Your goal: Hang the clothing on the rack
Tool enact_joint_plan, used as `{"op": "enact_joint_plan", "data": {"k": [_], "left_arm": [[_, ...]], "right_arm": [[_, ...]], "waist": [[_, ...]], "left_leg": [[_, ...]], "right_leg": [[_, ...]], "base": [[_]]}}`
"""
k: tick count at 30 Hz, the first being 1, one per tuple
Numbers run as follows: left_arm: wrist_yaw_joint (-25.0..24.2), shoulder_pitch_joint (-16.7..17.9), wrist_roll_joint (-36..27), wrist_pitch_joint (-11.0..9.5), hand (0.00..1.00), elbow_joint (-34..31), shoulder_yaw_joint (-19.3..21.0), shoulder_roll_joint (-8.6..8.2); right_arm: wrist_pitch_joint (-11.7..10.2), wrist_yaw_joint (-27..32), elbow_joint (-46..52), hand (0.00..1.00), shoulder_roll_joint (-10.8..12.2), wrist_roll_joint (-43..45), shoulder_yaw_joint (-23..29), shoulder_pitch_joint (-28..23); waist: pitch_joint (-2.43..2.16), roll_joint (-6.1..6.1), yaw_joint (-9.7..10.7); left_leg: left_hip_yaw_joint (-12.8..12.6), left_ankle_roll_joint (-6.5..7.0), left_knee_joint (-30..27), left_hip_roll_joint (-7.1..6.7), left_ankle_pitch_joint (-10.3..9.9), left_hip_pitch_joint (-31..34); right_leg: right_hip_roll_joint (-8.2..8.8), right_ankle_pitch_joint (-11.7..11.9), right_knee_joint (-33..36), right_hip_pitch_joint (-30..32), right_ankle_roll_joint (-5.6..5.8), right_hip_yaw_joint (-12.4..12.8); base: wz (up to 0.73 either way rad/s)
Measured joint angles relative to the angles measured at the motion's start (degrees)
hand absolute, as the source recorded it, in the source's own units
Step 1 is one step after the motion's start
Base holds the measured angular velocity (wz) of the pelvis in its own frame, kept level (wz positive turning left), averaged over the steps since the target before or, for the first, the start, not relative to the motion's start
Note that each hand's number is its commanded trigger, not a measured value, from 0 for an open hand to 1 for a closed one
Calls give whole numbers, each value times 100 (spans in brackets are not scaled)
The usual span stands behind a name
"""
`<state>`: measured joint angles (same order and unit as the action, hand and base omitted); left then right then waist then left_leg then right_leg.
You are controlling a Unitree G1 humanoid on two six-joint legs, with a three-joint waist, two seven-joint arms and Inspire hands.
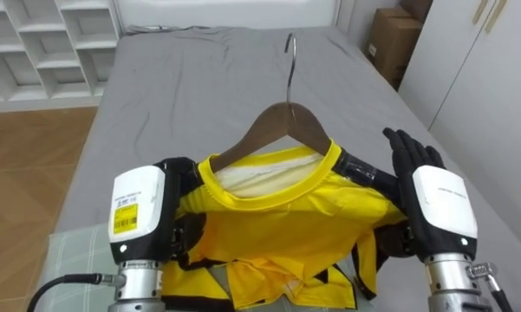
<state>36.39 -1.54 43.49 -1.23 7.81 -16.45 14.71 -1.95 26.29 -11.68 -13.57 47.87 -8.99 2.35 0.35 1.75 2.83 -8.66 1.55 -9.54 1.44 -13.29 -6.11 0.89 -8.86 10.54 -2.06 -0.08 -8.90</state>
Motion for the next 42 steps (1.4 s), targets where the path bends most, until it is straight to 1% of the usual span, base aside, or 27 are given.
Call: {"op": "enact_joint_plan", "data": {"k": [4, 7, 13, 24, 32, 37, 40, 42], "left_arm": [[-121, 0, 40, 28, 100, -124, -12, 4], [-124, -11, 190, 44, 100, -183, -12, -42], [-124, -75, 348, 49, 100, -216, -18, -56], [-175, -80, 355, 49, 100, -221, -14, -83], [-213, -143, 454, 62, 100, -220, -43, -83], [-226, -149, 453, 131, 100, -221, -102, -78], [-244, -149, 449, 207, 100, -220, -164, -75], [-257, -149, 446, 219, 100, -221, -170, -75]], "right_arm": [[1, 16, 0, 0, 0, 0, -2, 0], [2, 42, -1, 0, 5, -18, -4, 8], [5, 74, -121, 0, 22, -266, -113, 183], [0, 138, -195, 0, 25, -278, -111, 209], [-47, 190, -354, 0, 29, -303, -112, 285], [-36, 201, -356, 0, 32, -352, -258, 350], [22, 201, -356, 0, 32, -471, -333, 377], [34, 200, -356, 0, 32, -491, -346, 377]], "waist": [[0, 0, -1], [0, 0, 1], [3, 4, -1], [12, 20, -15], [16, 14, -13], [21, 8, -14], [23, 10, -12], [26, 13, -13]], "left_leg": [[2, 0, -4, 2, 0, 4], [13, 0, -11, 13, 0, 17], [95, 0, -28, 13, 0, 57], [133, 0, -12, 5, 0, 57], [133, 0, 5, -4, 0, 54], [134, 0, 7, -2, 0, 52], [136, 0, 14, -2, 0, 50], [137, 0, 17, -1, 0, 50]], "right_leg": [[1, 0, 1, 1, 0, -5], [5, 0, 2, 2, 0, 3], [10, 0, -2, 8, 0, -69], [9, 2, -77, -2, 0, -71], [-3, 2, -101, -2, 0, -52], [-6, 2, -106, -2, 0, -58], [-7, 2, -106, -3, 0, -59], [-5, 2, -106, -3, 0, -58]], "base": [[0], [2], [6], [0], [0], [0], [0], [0]]}}
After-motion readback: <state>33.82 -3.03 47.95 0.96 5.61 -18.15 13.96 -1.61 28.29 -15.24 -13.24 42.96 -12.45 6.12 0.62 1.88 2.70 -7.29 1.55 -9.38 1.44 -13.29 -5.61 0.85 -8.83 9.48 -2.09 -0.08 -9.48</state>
